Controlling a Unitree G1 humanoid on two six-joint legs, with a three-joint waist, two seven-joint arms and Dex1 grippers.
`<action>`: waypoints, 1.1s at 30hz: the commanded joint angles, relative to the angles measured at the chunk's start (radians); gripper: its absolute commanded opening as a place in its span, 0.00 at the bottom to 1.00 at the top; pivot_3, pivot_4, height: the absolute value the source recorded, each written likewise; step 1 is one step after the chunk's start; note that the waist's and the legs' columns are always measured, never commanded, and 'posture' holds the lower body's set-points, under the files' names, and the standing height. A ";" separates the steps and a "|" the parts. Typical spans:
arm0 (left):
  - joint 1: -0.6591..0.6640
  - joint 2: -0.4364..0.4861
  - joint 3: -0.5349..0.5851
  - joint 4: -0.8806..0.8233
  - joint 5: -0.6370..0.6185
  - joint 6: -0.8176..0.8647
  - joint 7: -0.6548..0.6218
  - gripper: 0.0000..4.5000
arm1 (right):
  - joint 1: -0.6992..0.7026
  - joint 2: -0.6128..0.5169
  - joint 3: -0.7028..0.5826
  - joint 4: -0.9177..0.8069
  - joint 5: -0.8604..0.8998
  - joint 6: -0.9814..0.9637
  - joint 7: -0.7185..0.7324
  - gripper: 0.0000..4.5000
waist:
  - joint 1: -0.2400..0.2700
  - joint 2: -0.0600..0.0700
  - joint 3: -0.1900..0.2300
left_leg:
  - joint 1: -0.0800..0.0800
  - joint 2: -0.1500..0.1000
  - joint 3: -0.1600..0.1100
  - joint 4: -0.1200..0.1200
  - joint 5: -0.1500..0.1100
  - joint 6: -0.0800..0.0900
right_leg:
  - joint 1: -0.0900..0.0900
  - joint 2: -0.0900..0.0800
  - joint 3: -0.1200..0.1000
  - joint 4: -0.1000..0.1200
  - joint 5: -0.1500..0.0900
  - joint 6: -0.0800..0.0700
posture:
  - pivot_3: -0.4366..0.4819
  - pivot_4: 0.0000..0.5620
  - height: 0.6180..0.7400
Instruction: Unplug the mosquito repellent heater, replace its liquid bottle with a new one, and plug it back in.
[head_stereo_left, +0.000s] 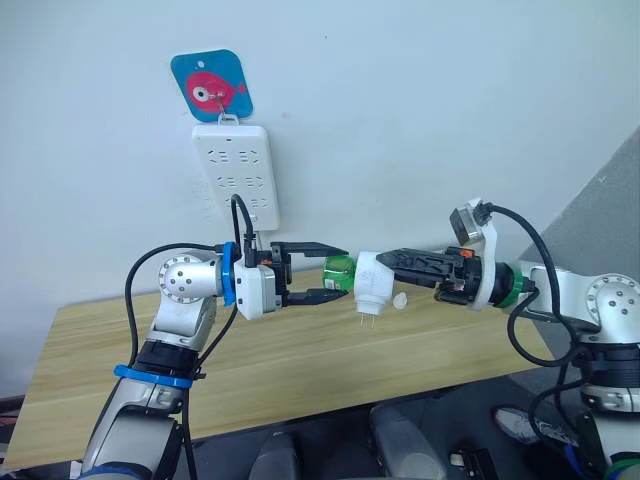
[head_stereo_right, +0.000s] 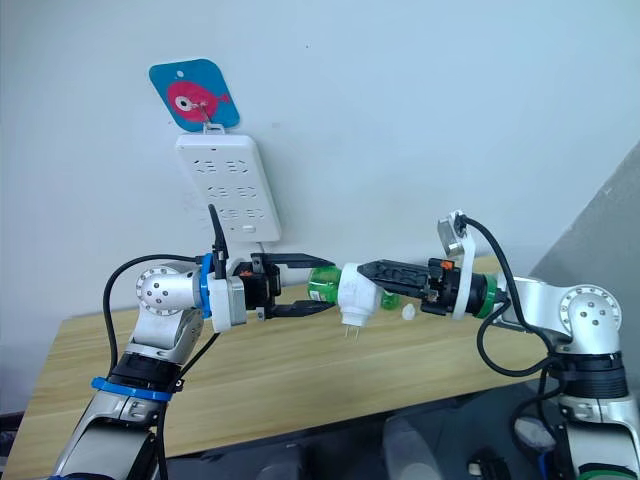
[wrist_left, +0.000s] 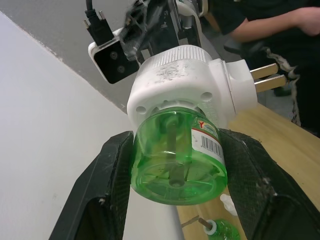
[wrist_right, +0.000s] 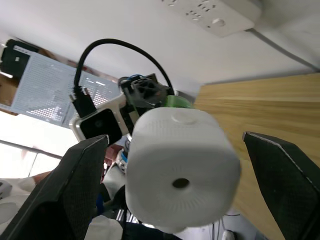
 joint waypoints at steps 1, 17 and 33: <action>0.003 0.010 0.004 -0.027 -0.028 0.025 0.011 0.52 | 0.013 -0.047 -0.033 -0.035 0.026 -0.019 -0.004 1.00 | -0.001 0.000 -0.001 | 0.000 0.000 0.000 0.000 0.000 0.000 | 0.000 0.000 0.000 0.000 0.000 0.000 | 0.25 0.18 0.95; 0.014 0.013 0.015 -0.025 -0.006 0.081 0.054 0.52 | 0.011 -0.089 -0.016 -0.084 0.026 -0.059 0.008 1.00 | -0.002 0.002 -0.004 | 0.000 0.000 0.000 0.000 0.000 0.000 | 0.000 0.000 0.000 0.000 0.000 0.000 | 0.25 0.19 0.95; 0.033 0.018 0.026 -0.034 -0.011 0.136 0.092 0.52 | 0.032 -0.135 -0.033 -0.076 0.026 -0.070 -0.011 1.00 | -0.001 0.002 -0.004 | 0.000 0.000 0.000 0.000 0.000 0.000 | 0.000 0.000 0.000 0.000 0.000 0.000 | 0.24 0.19 0.95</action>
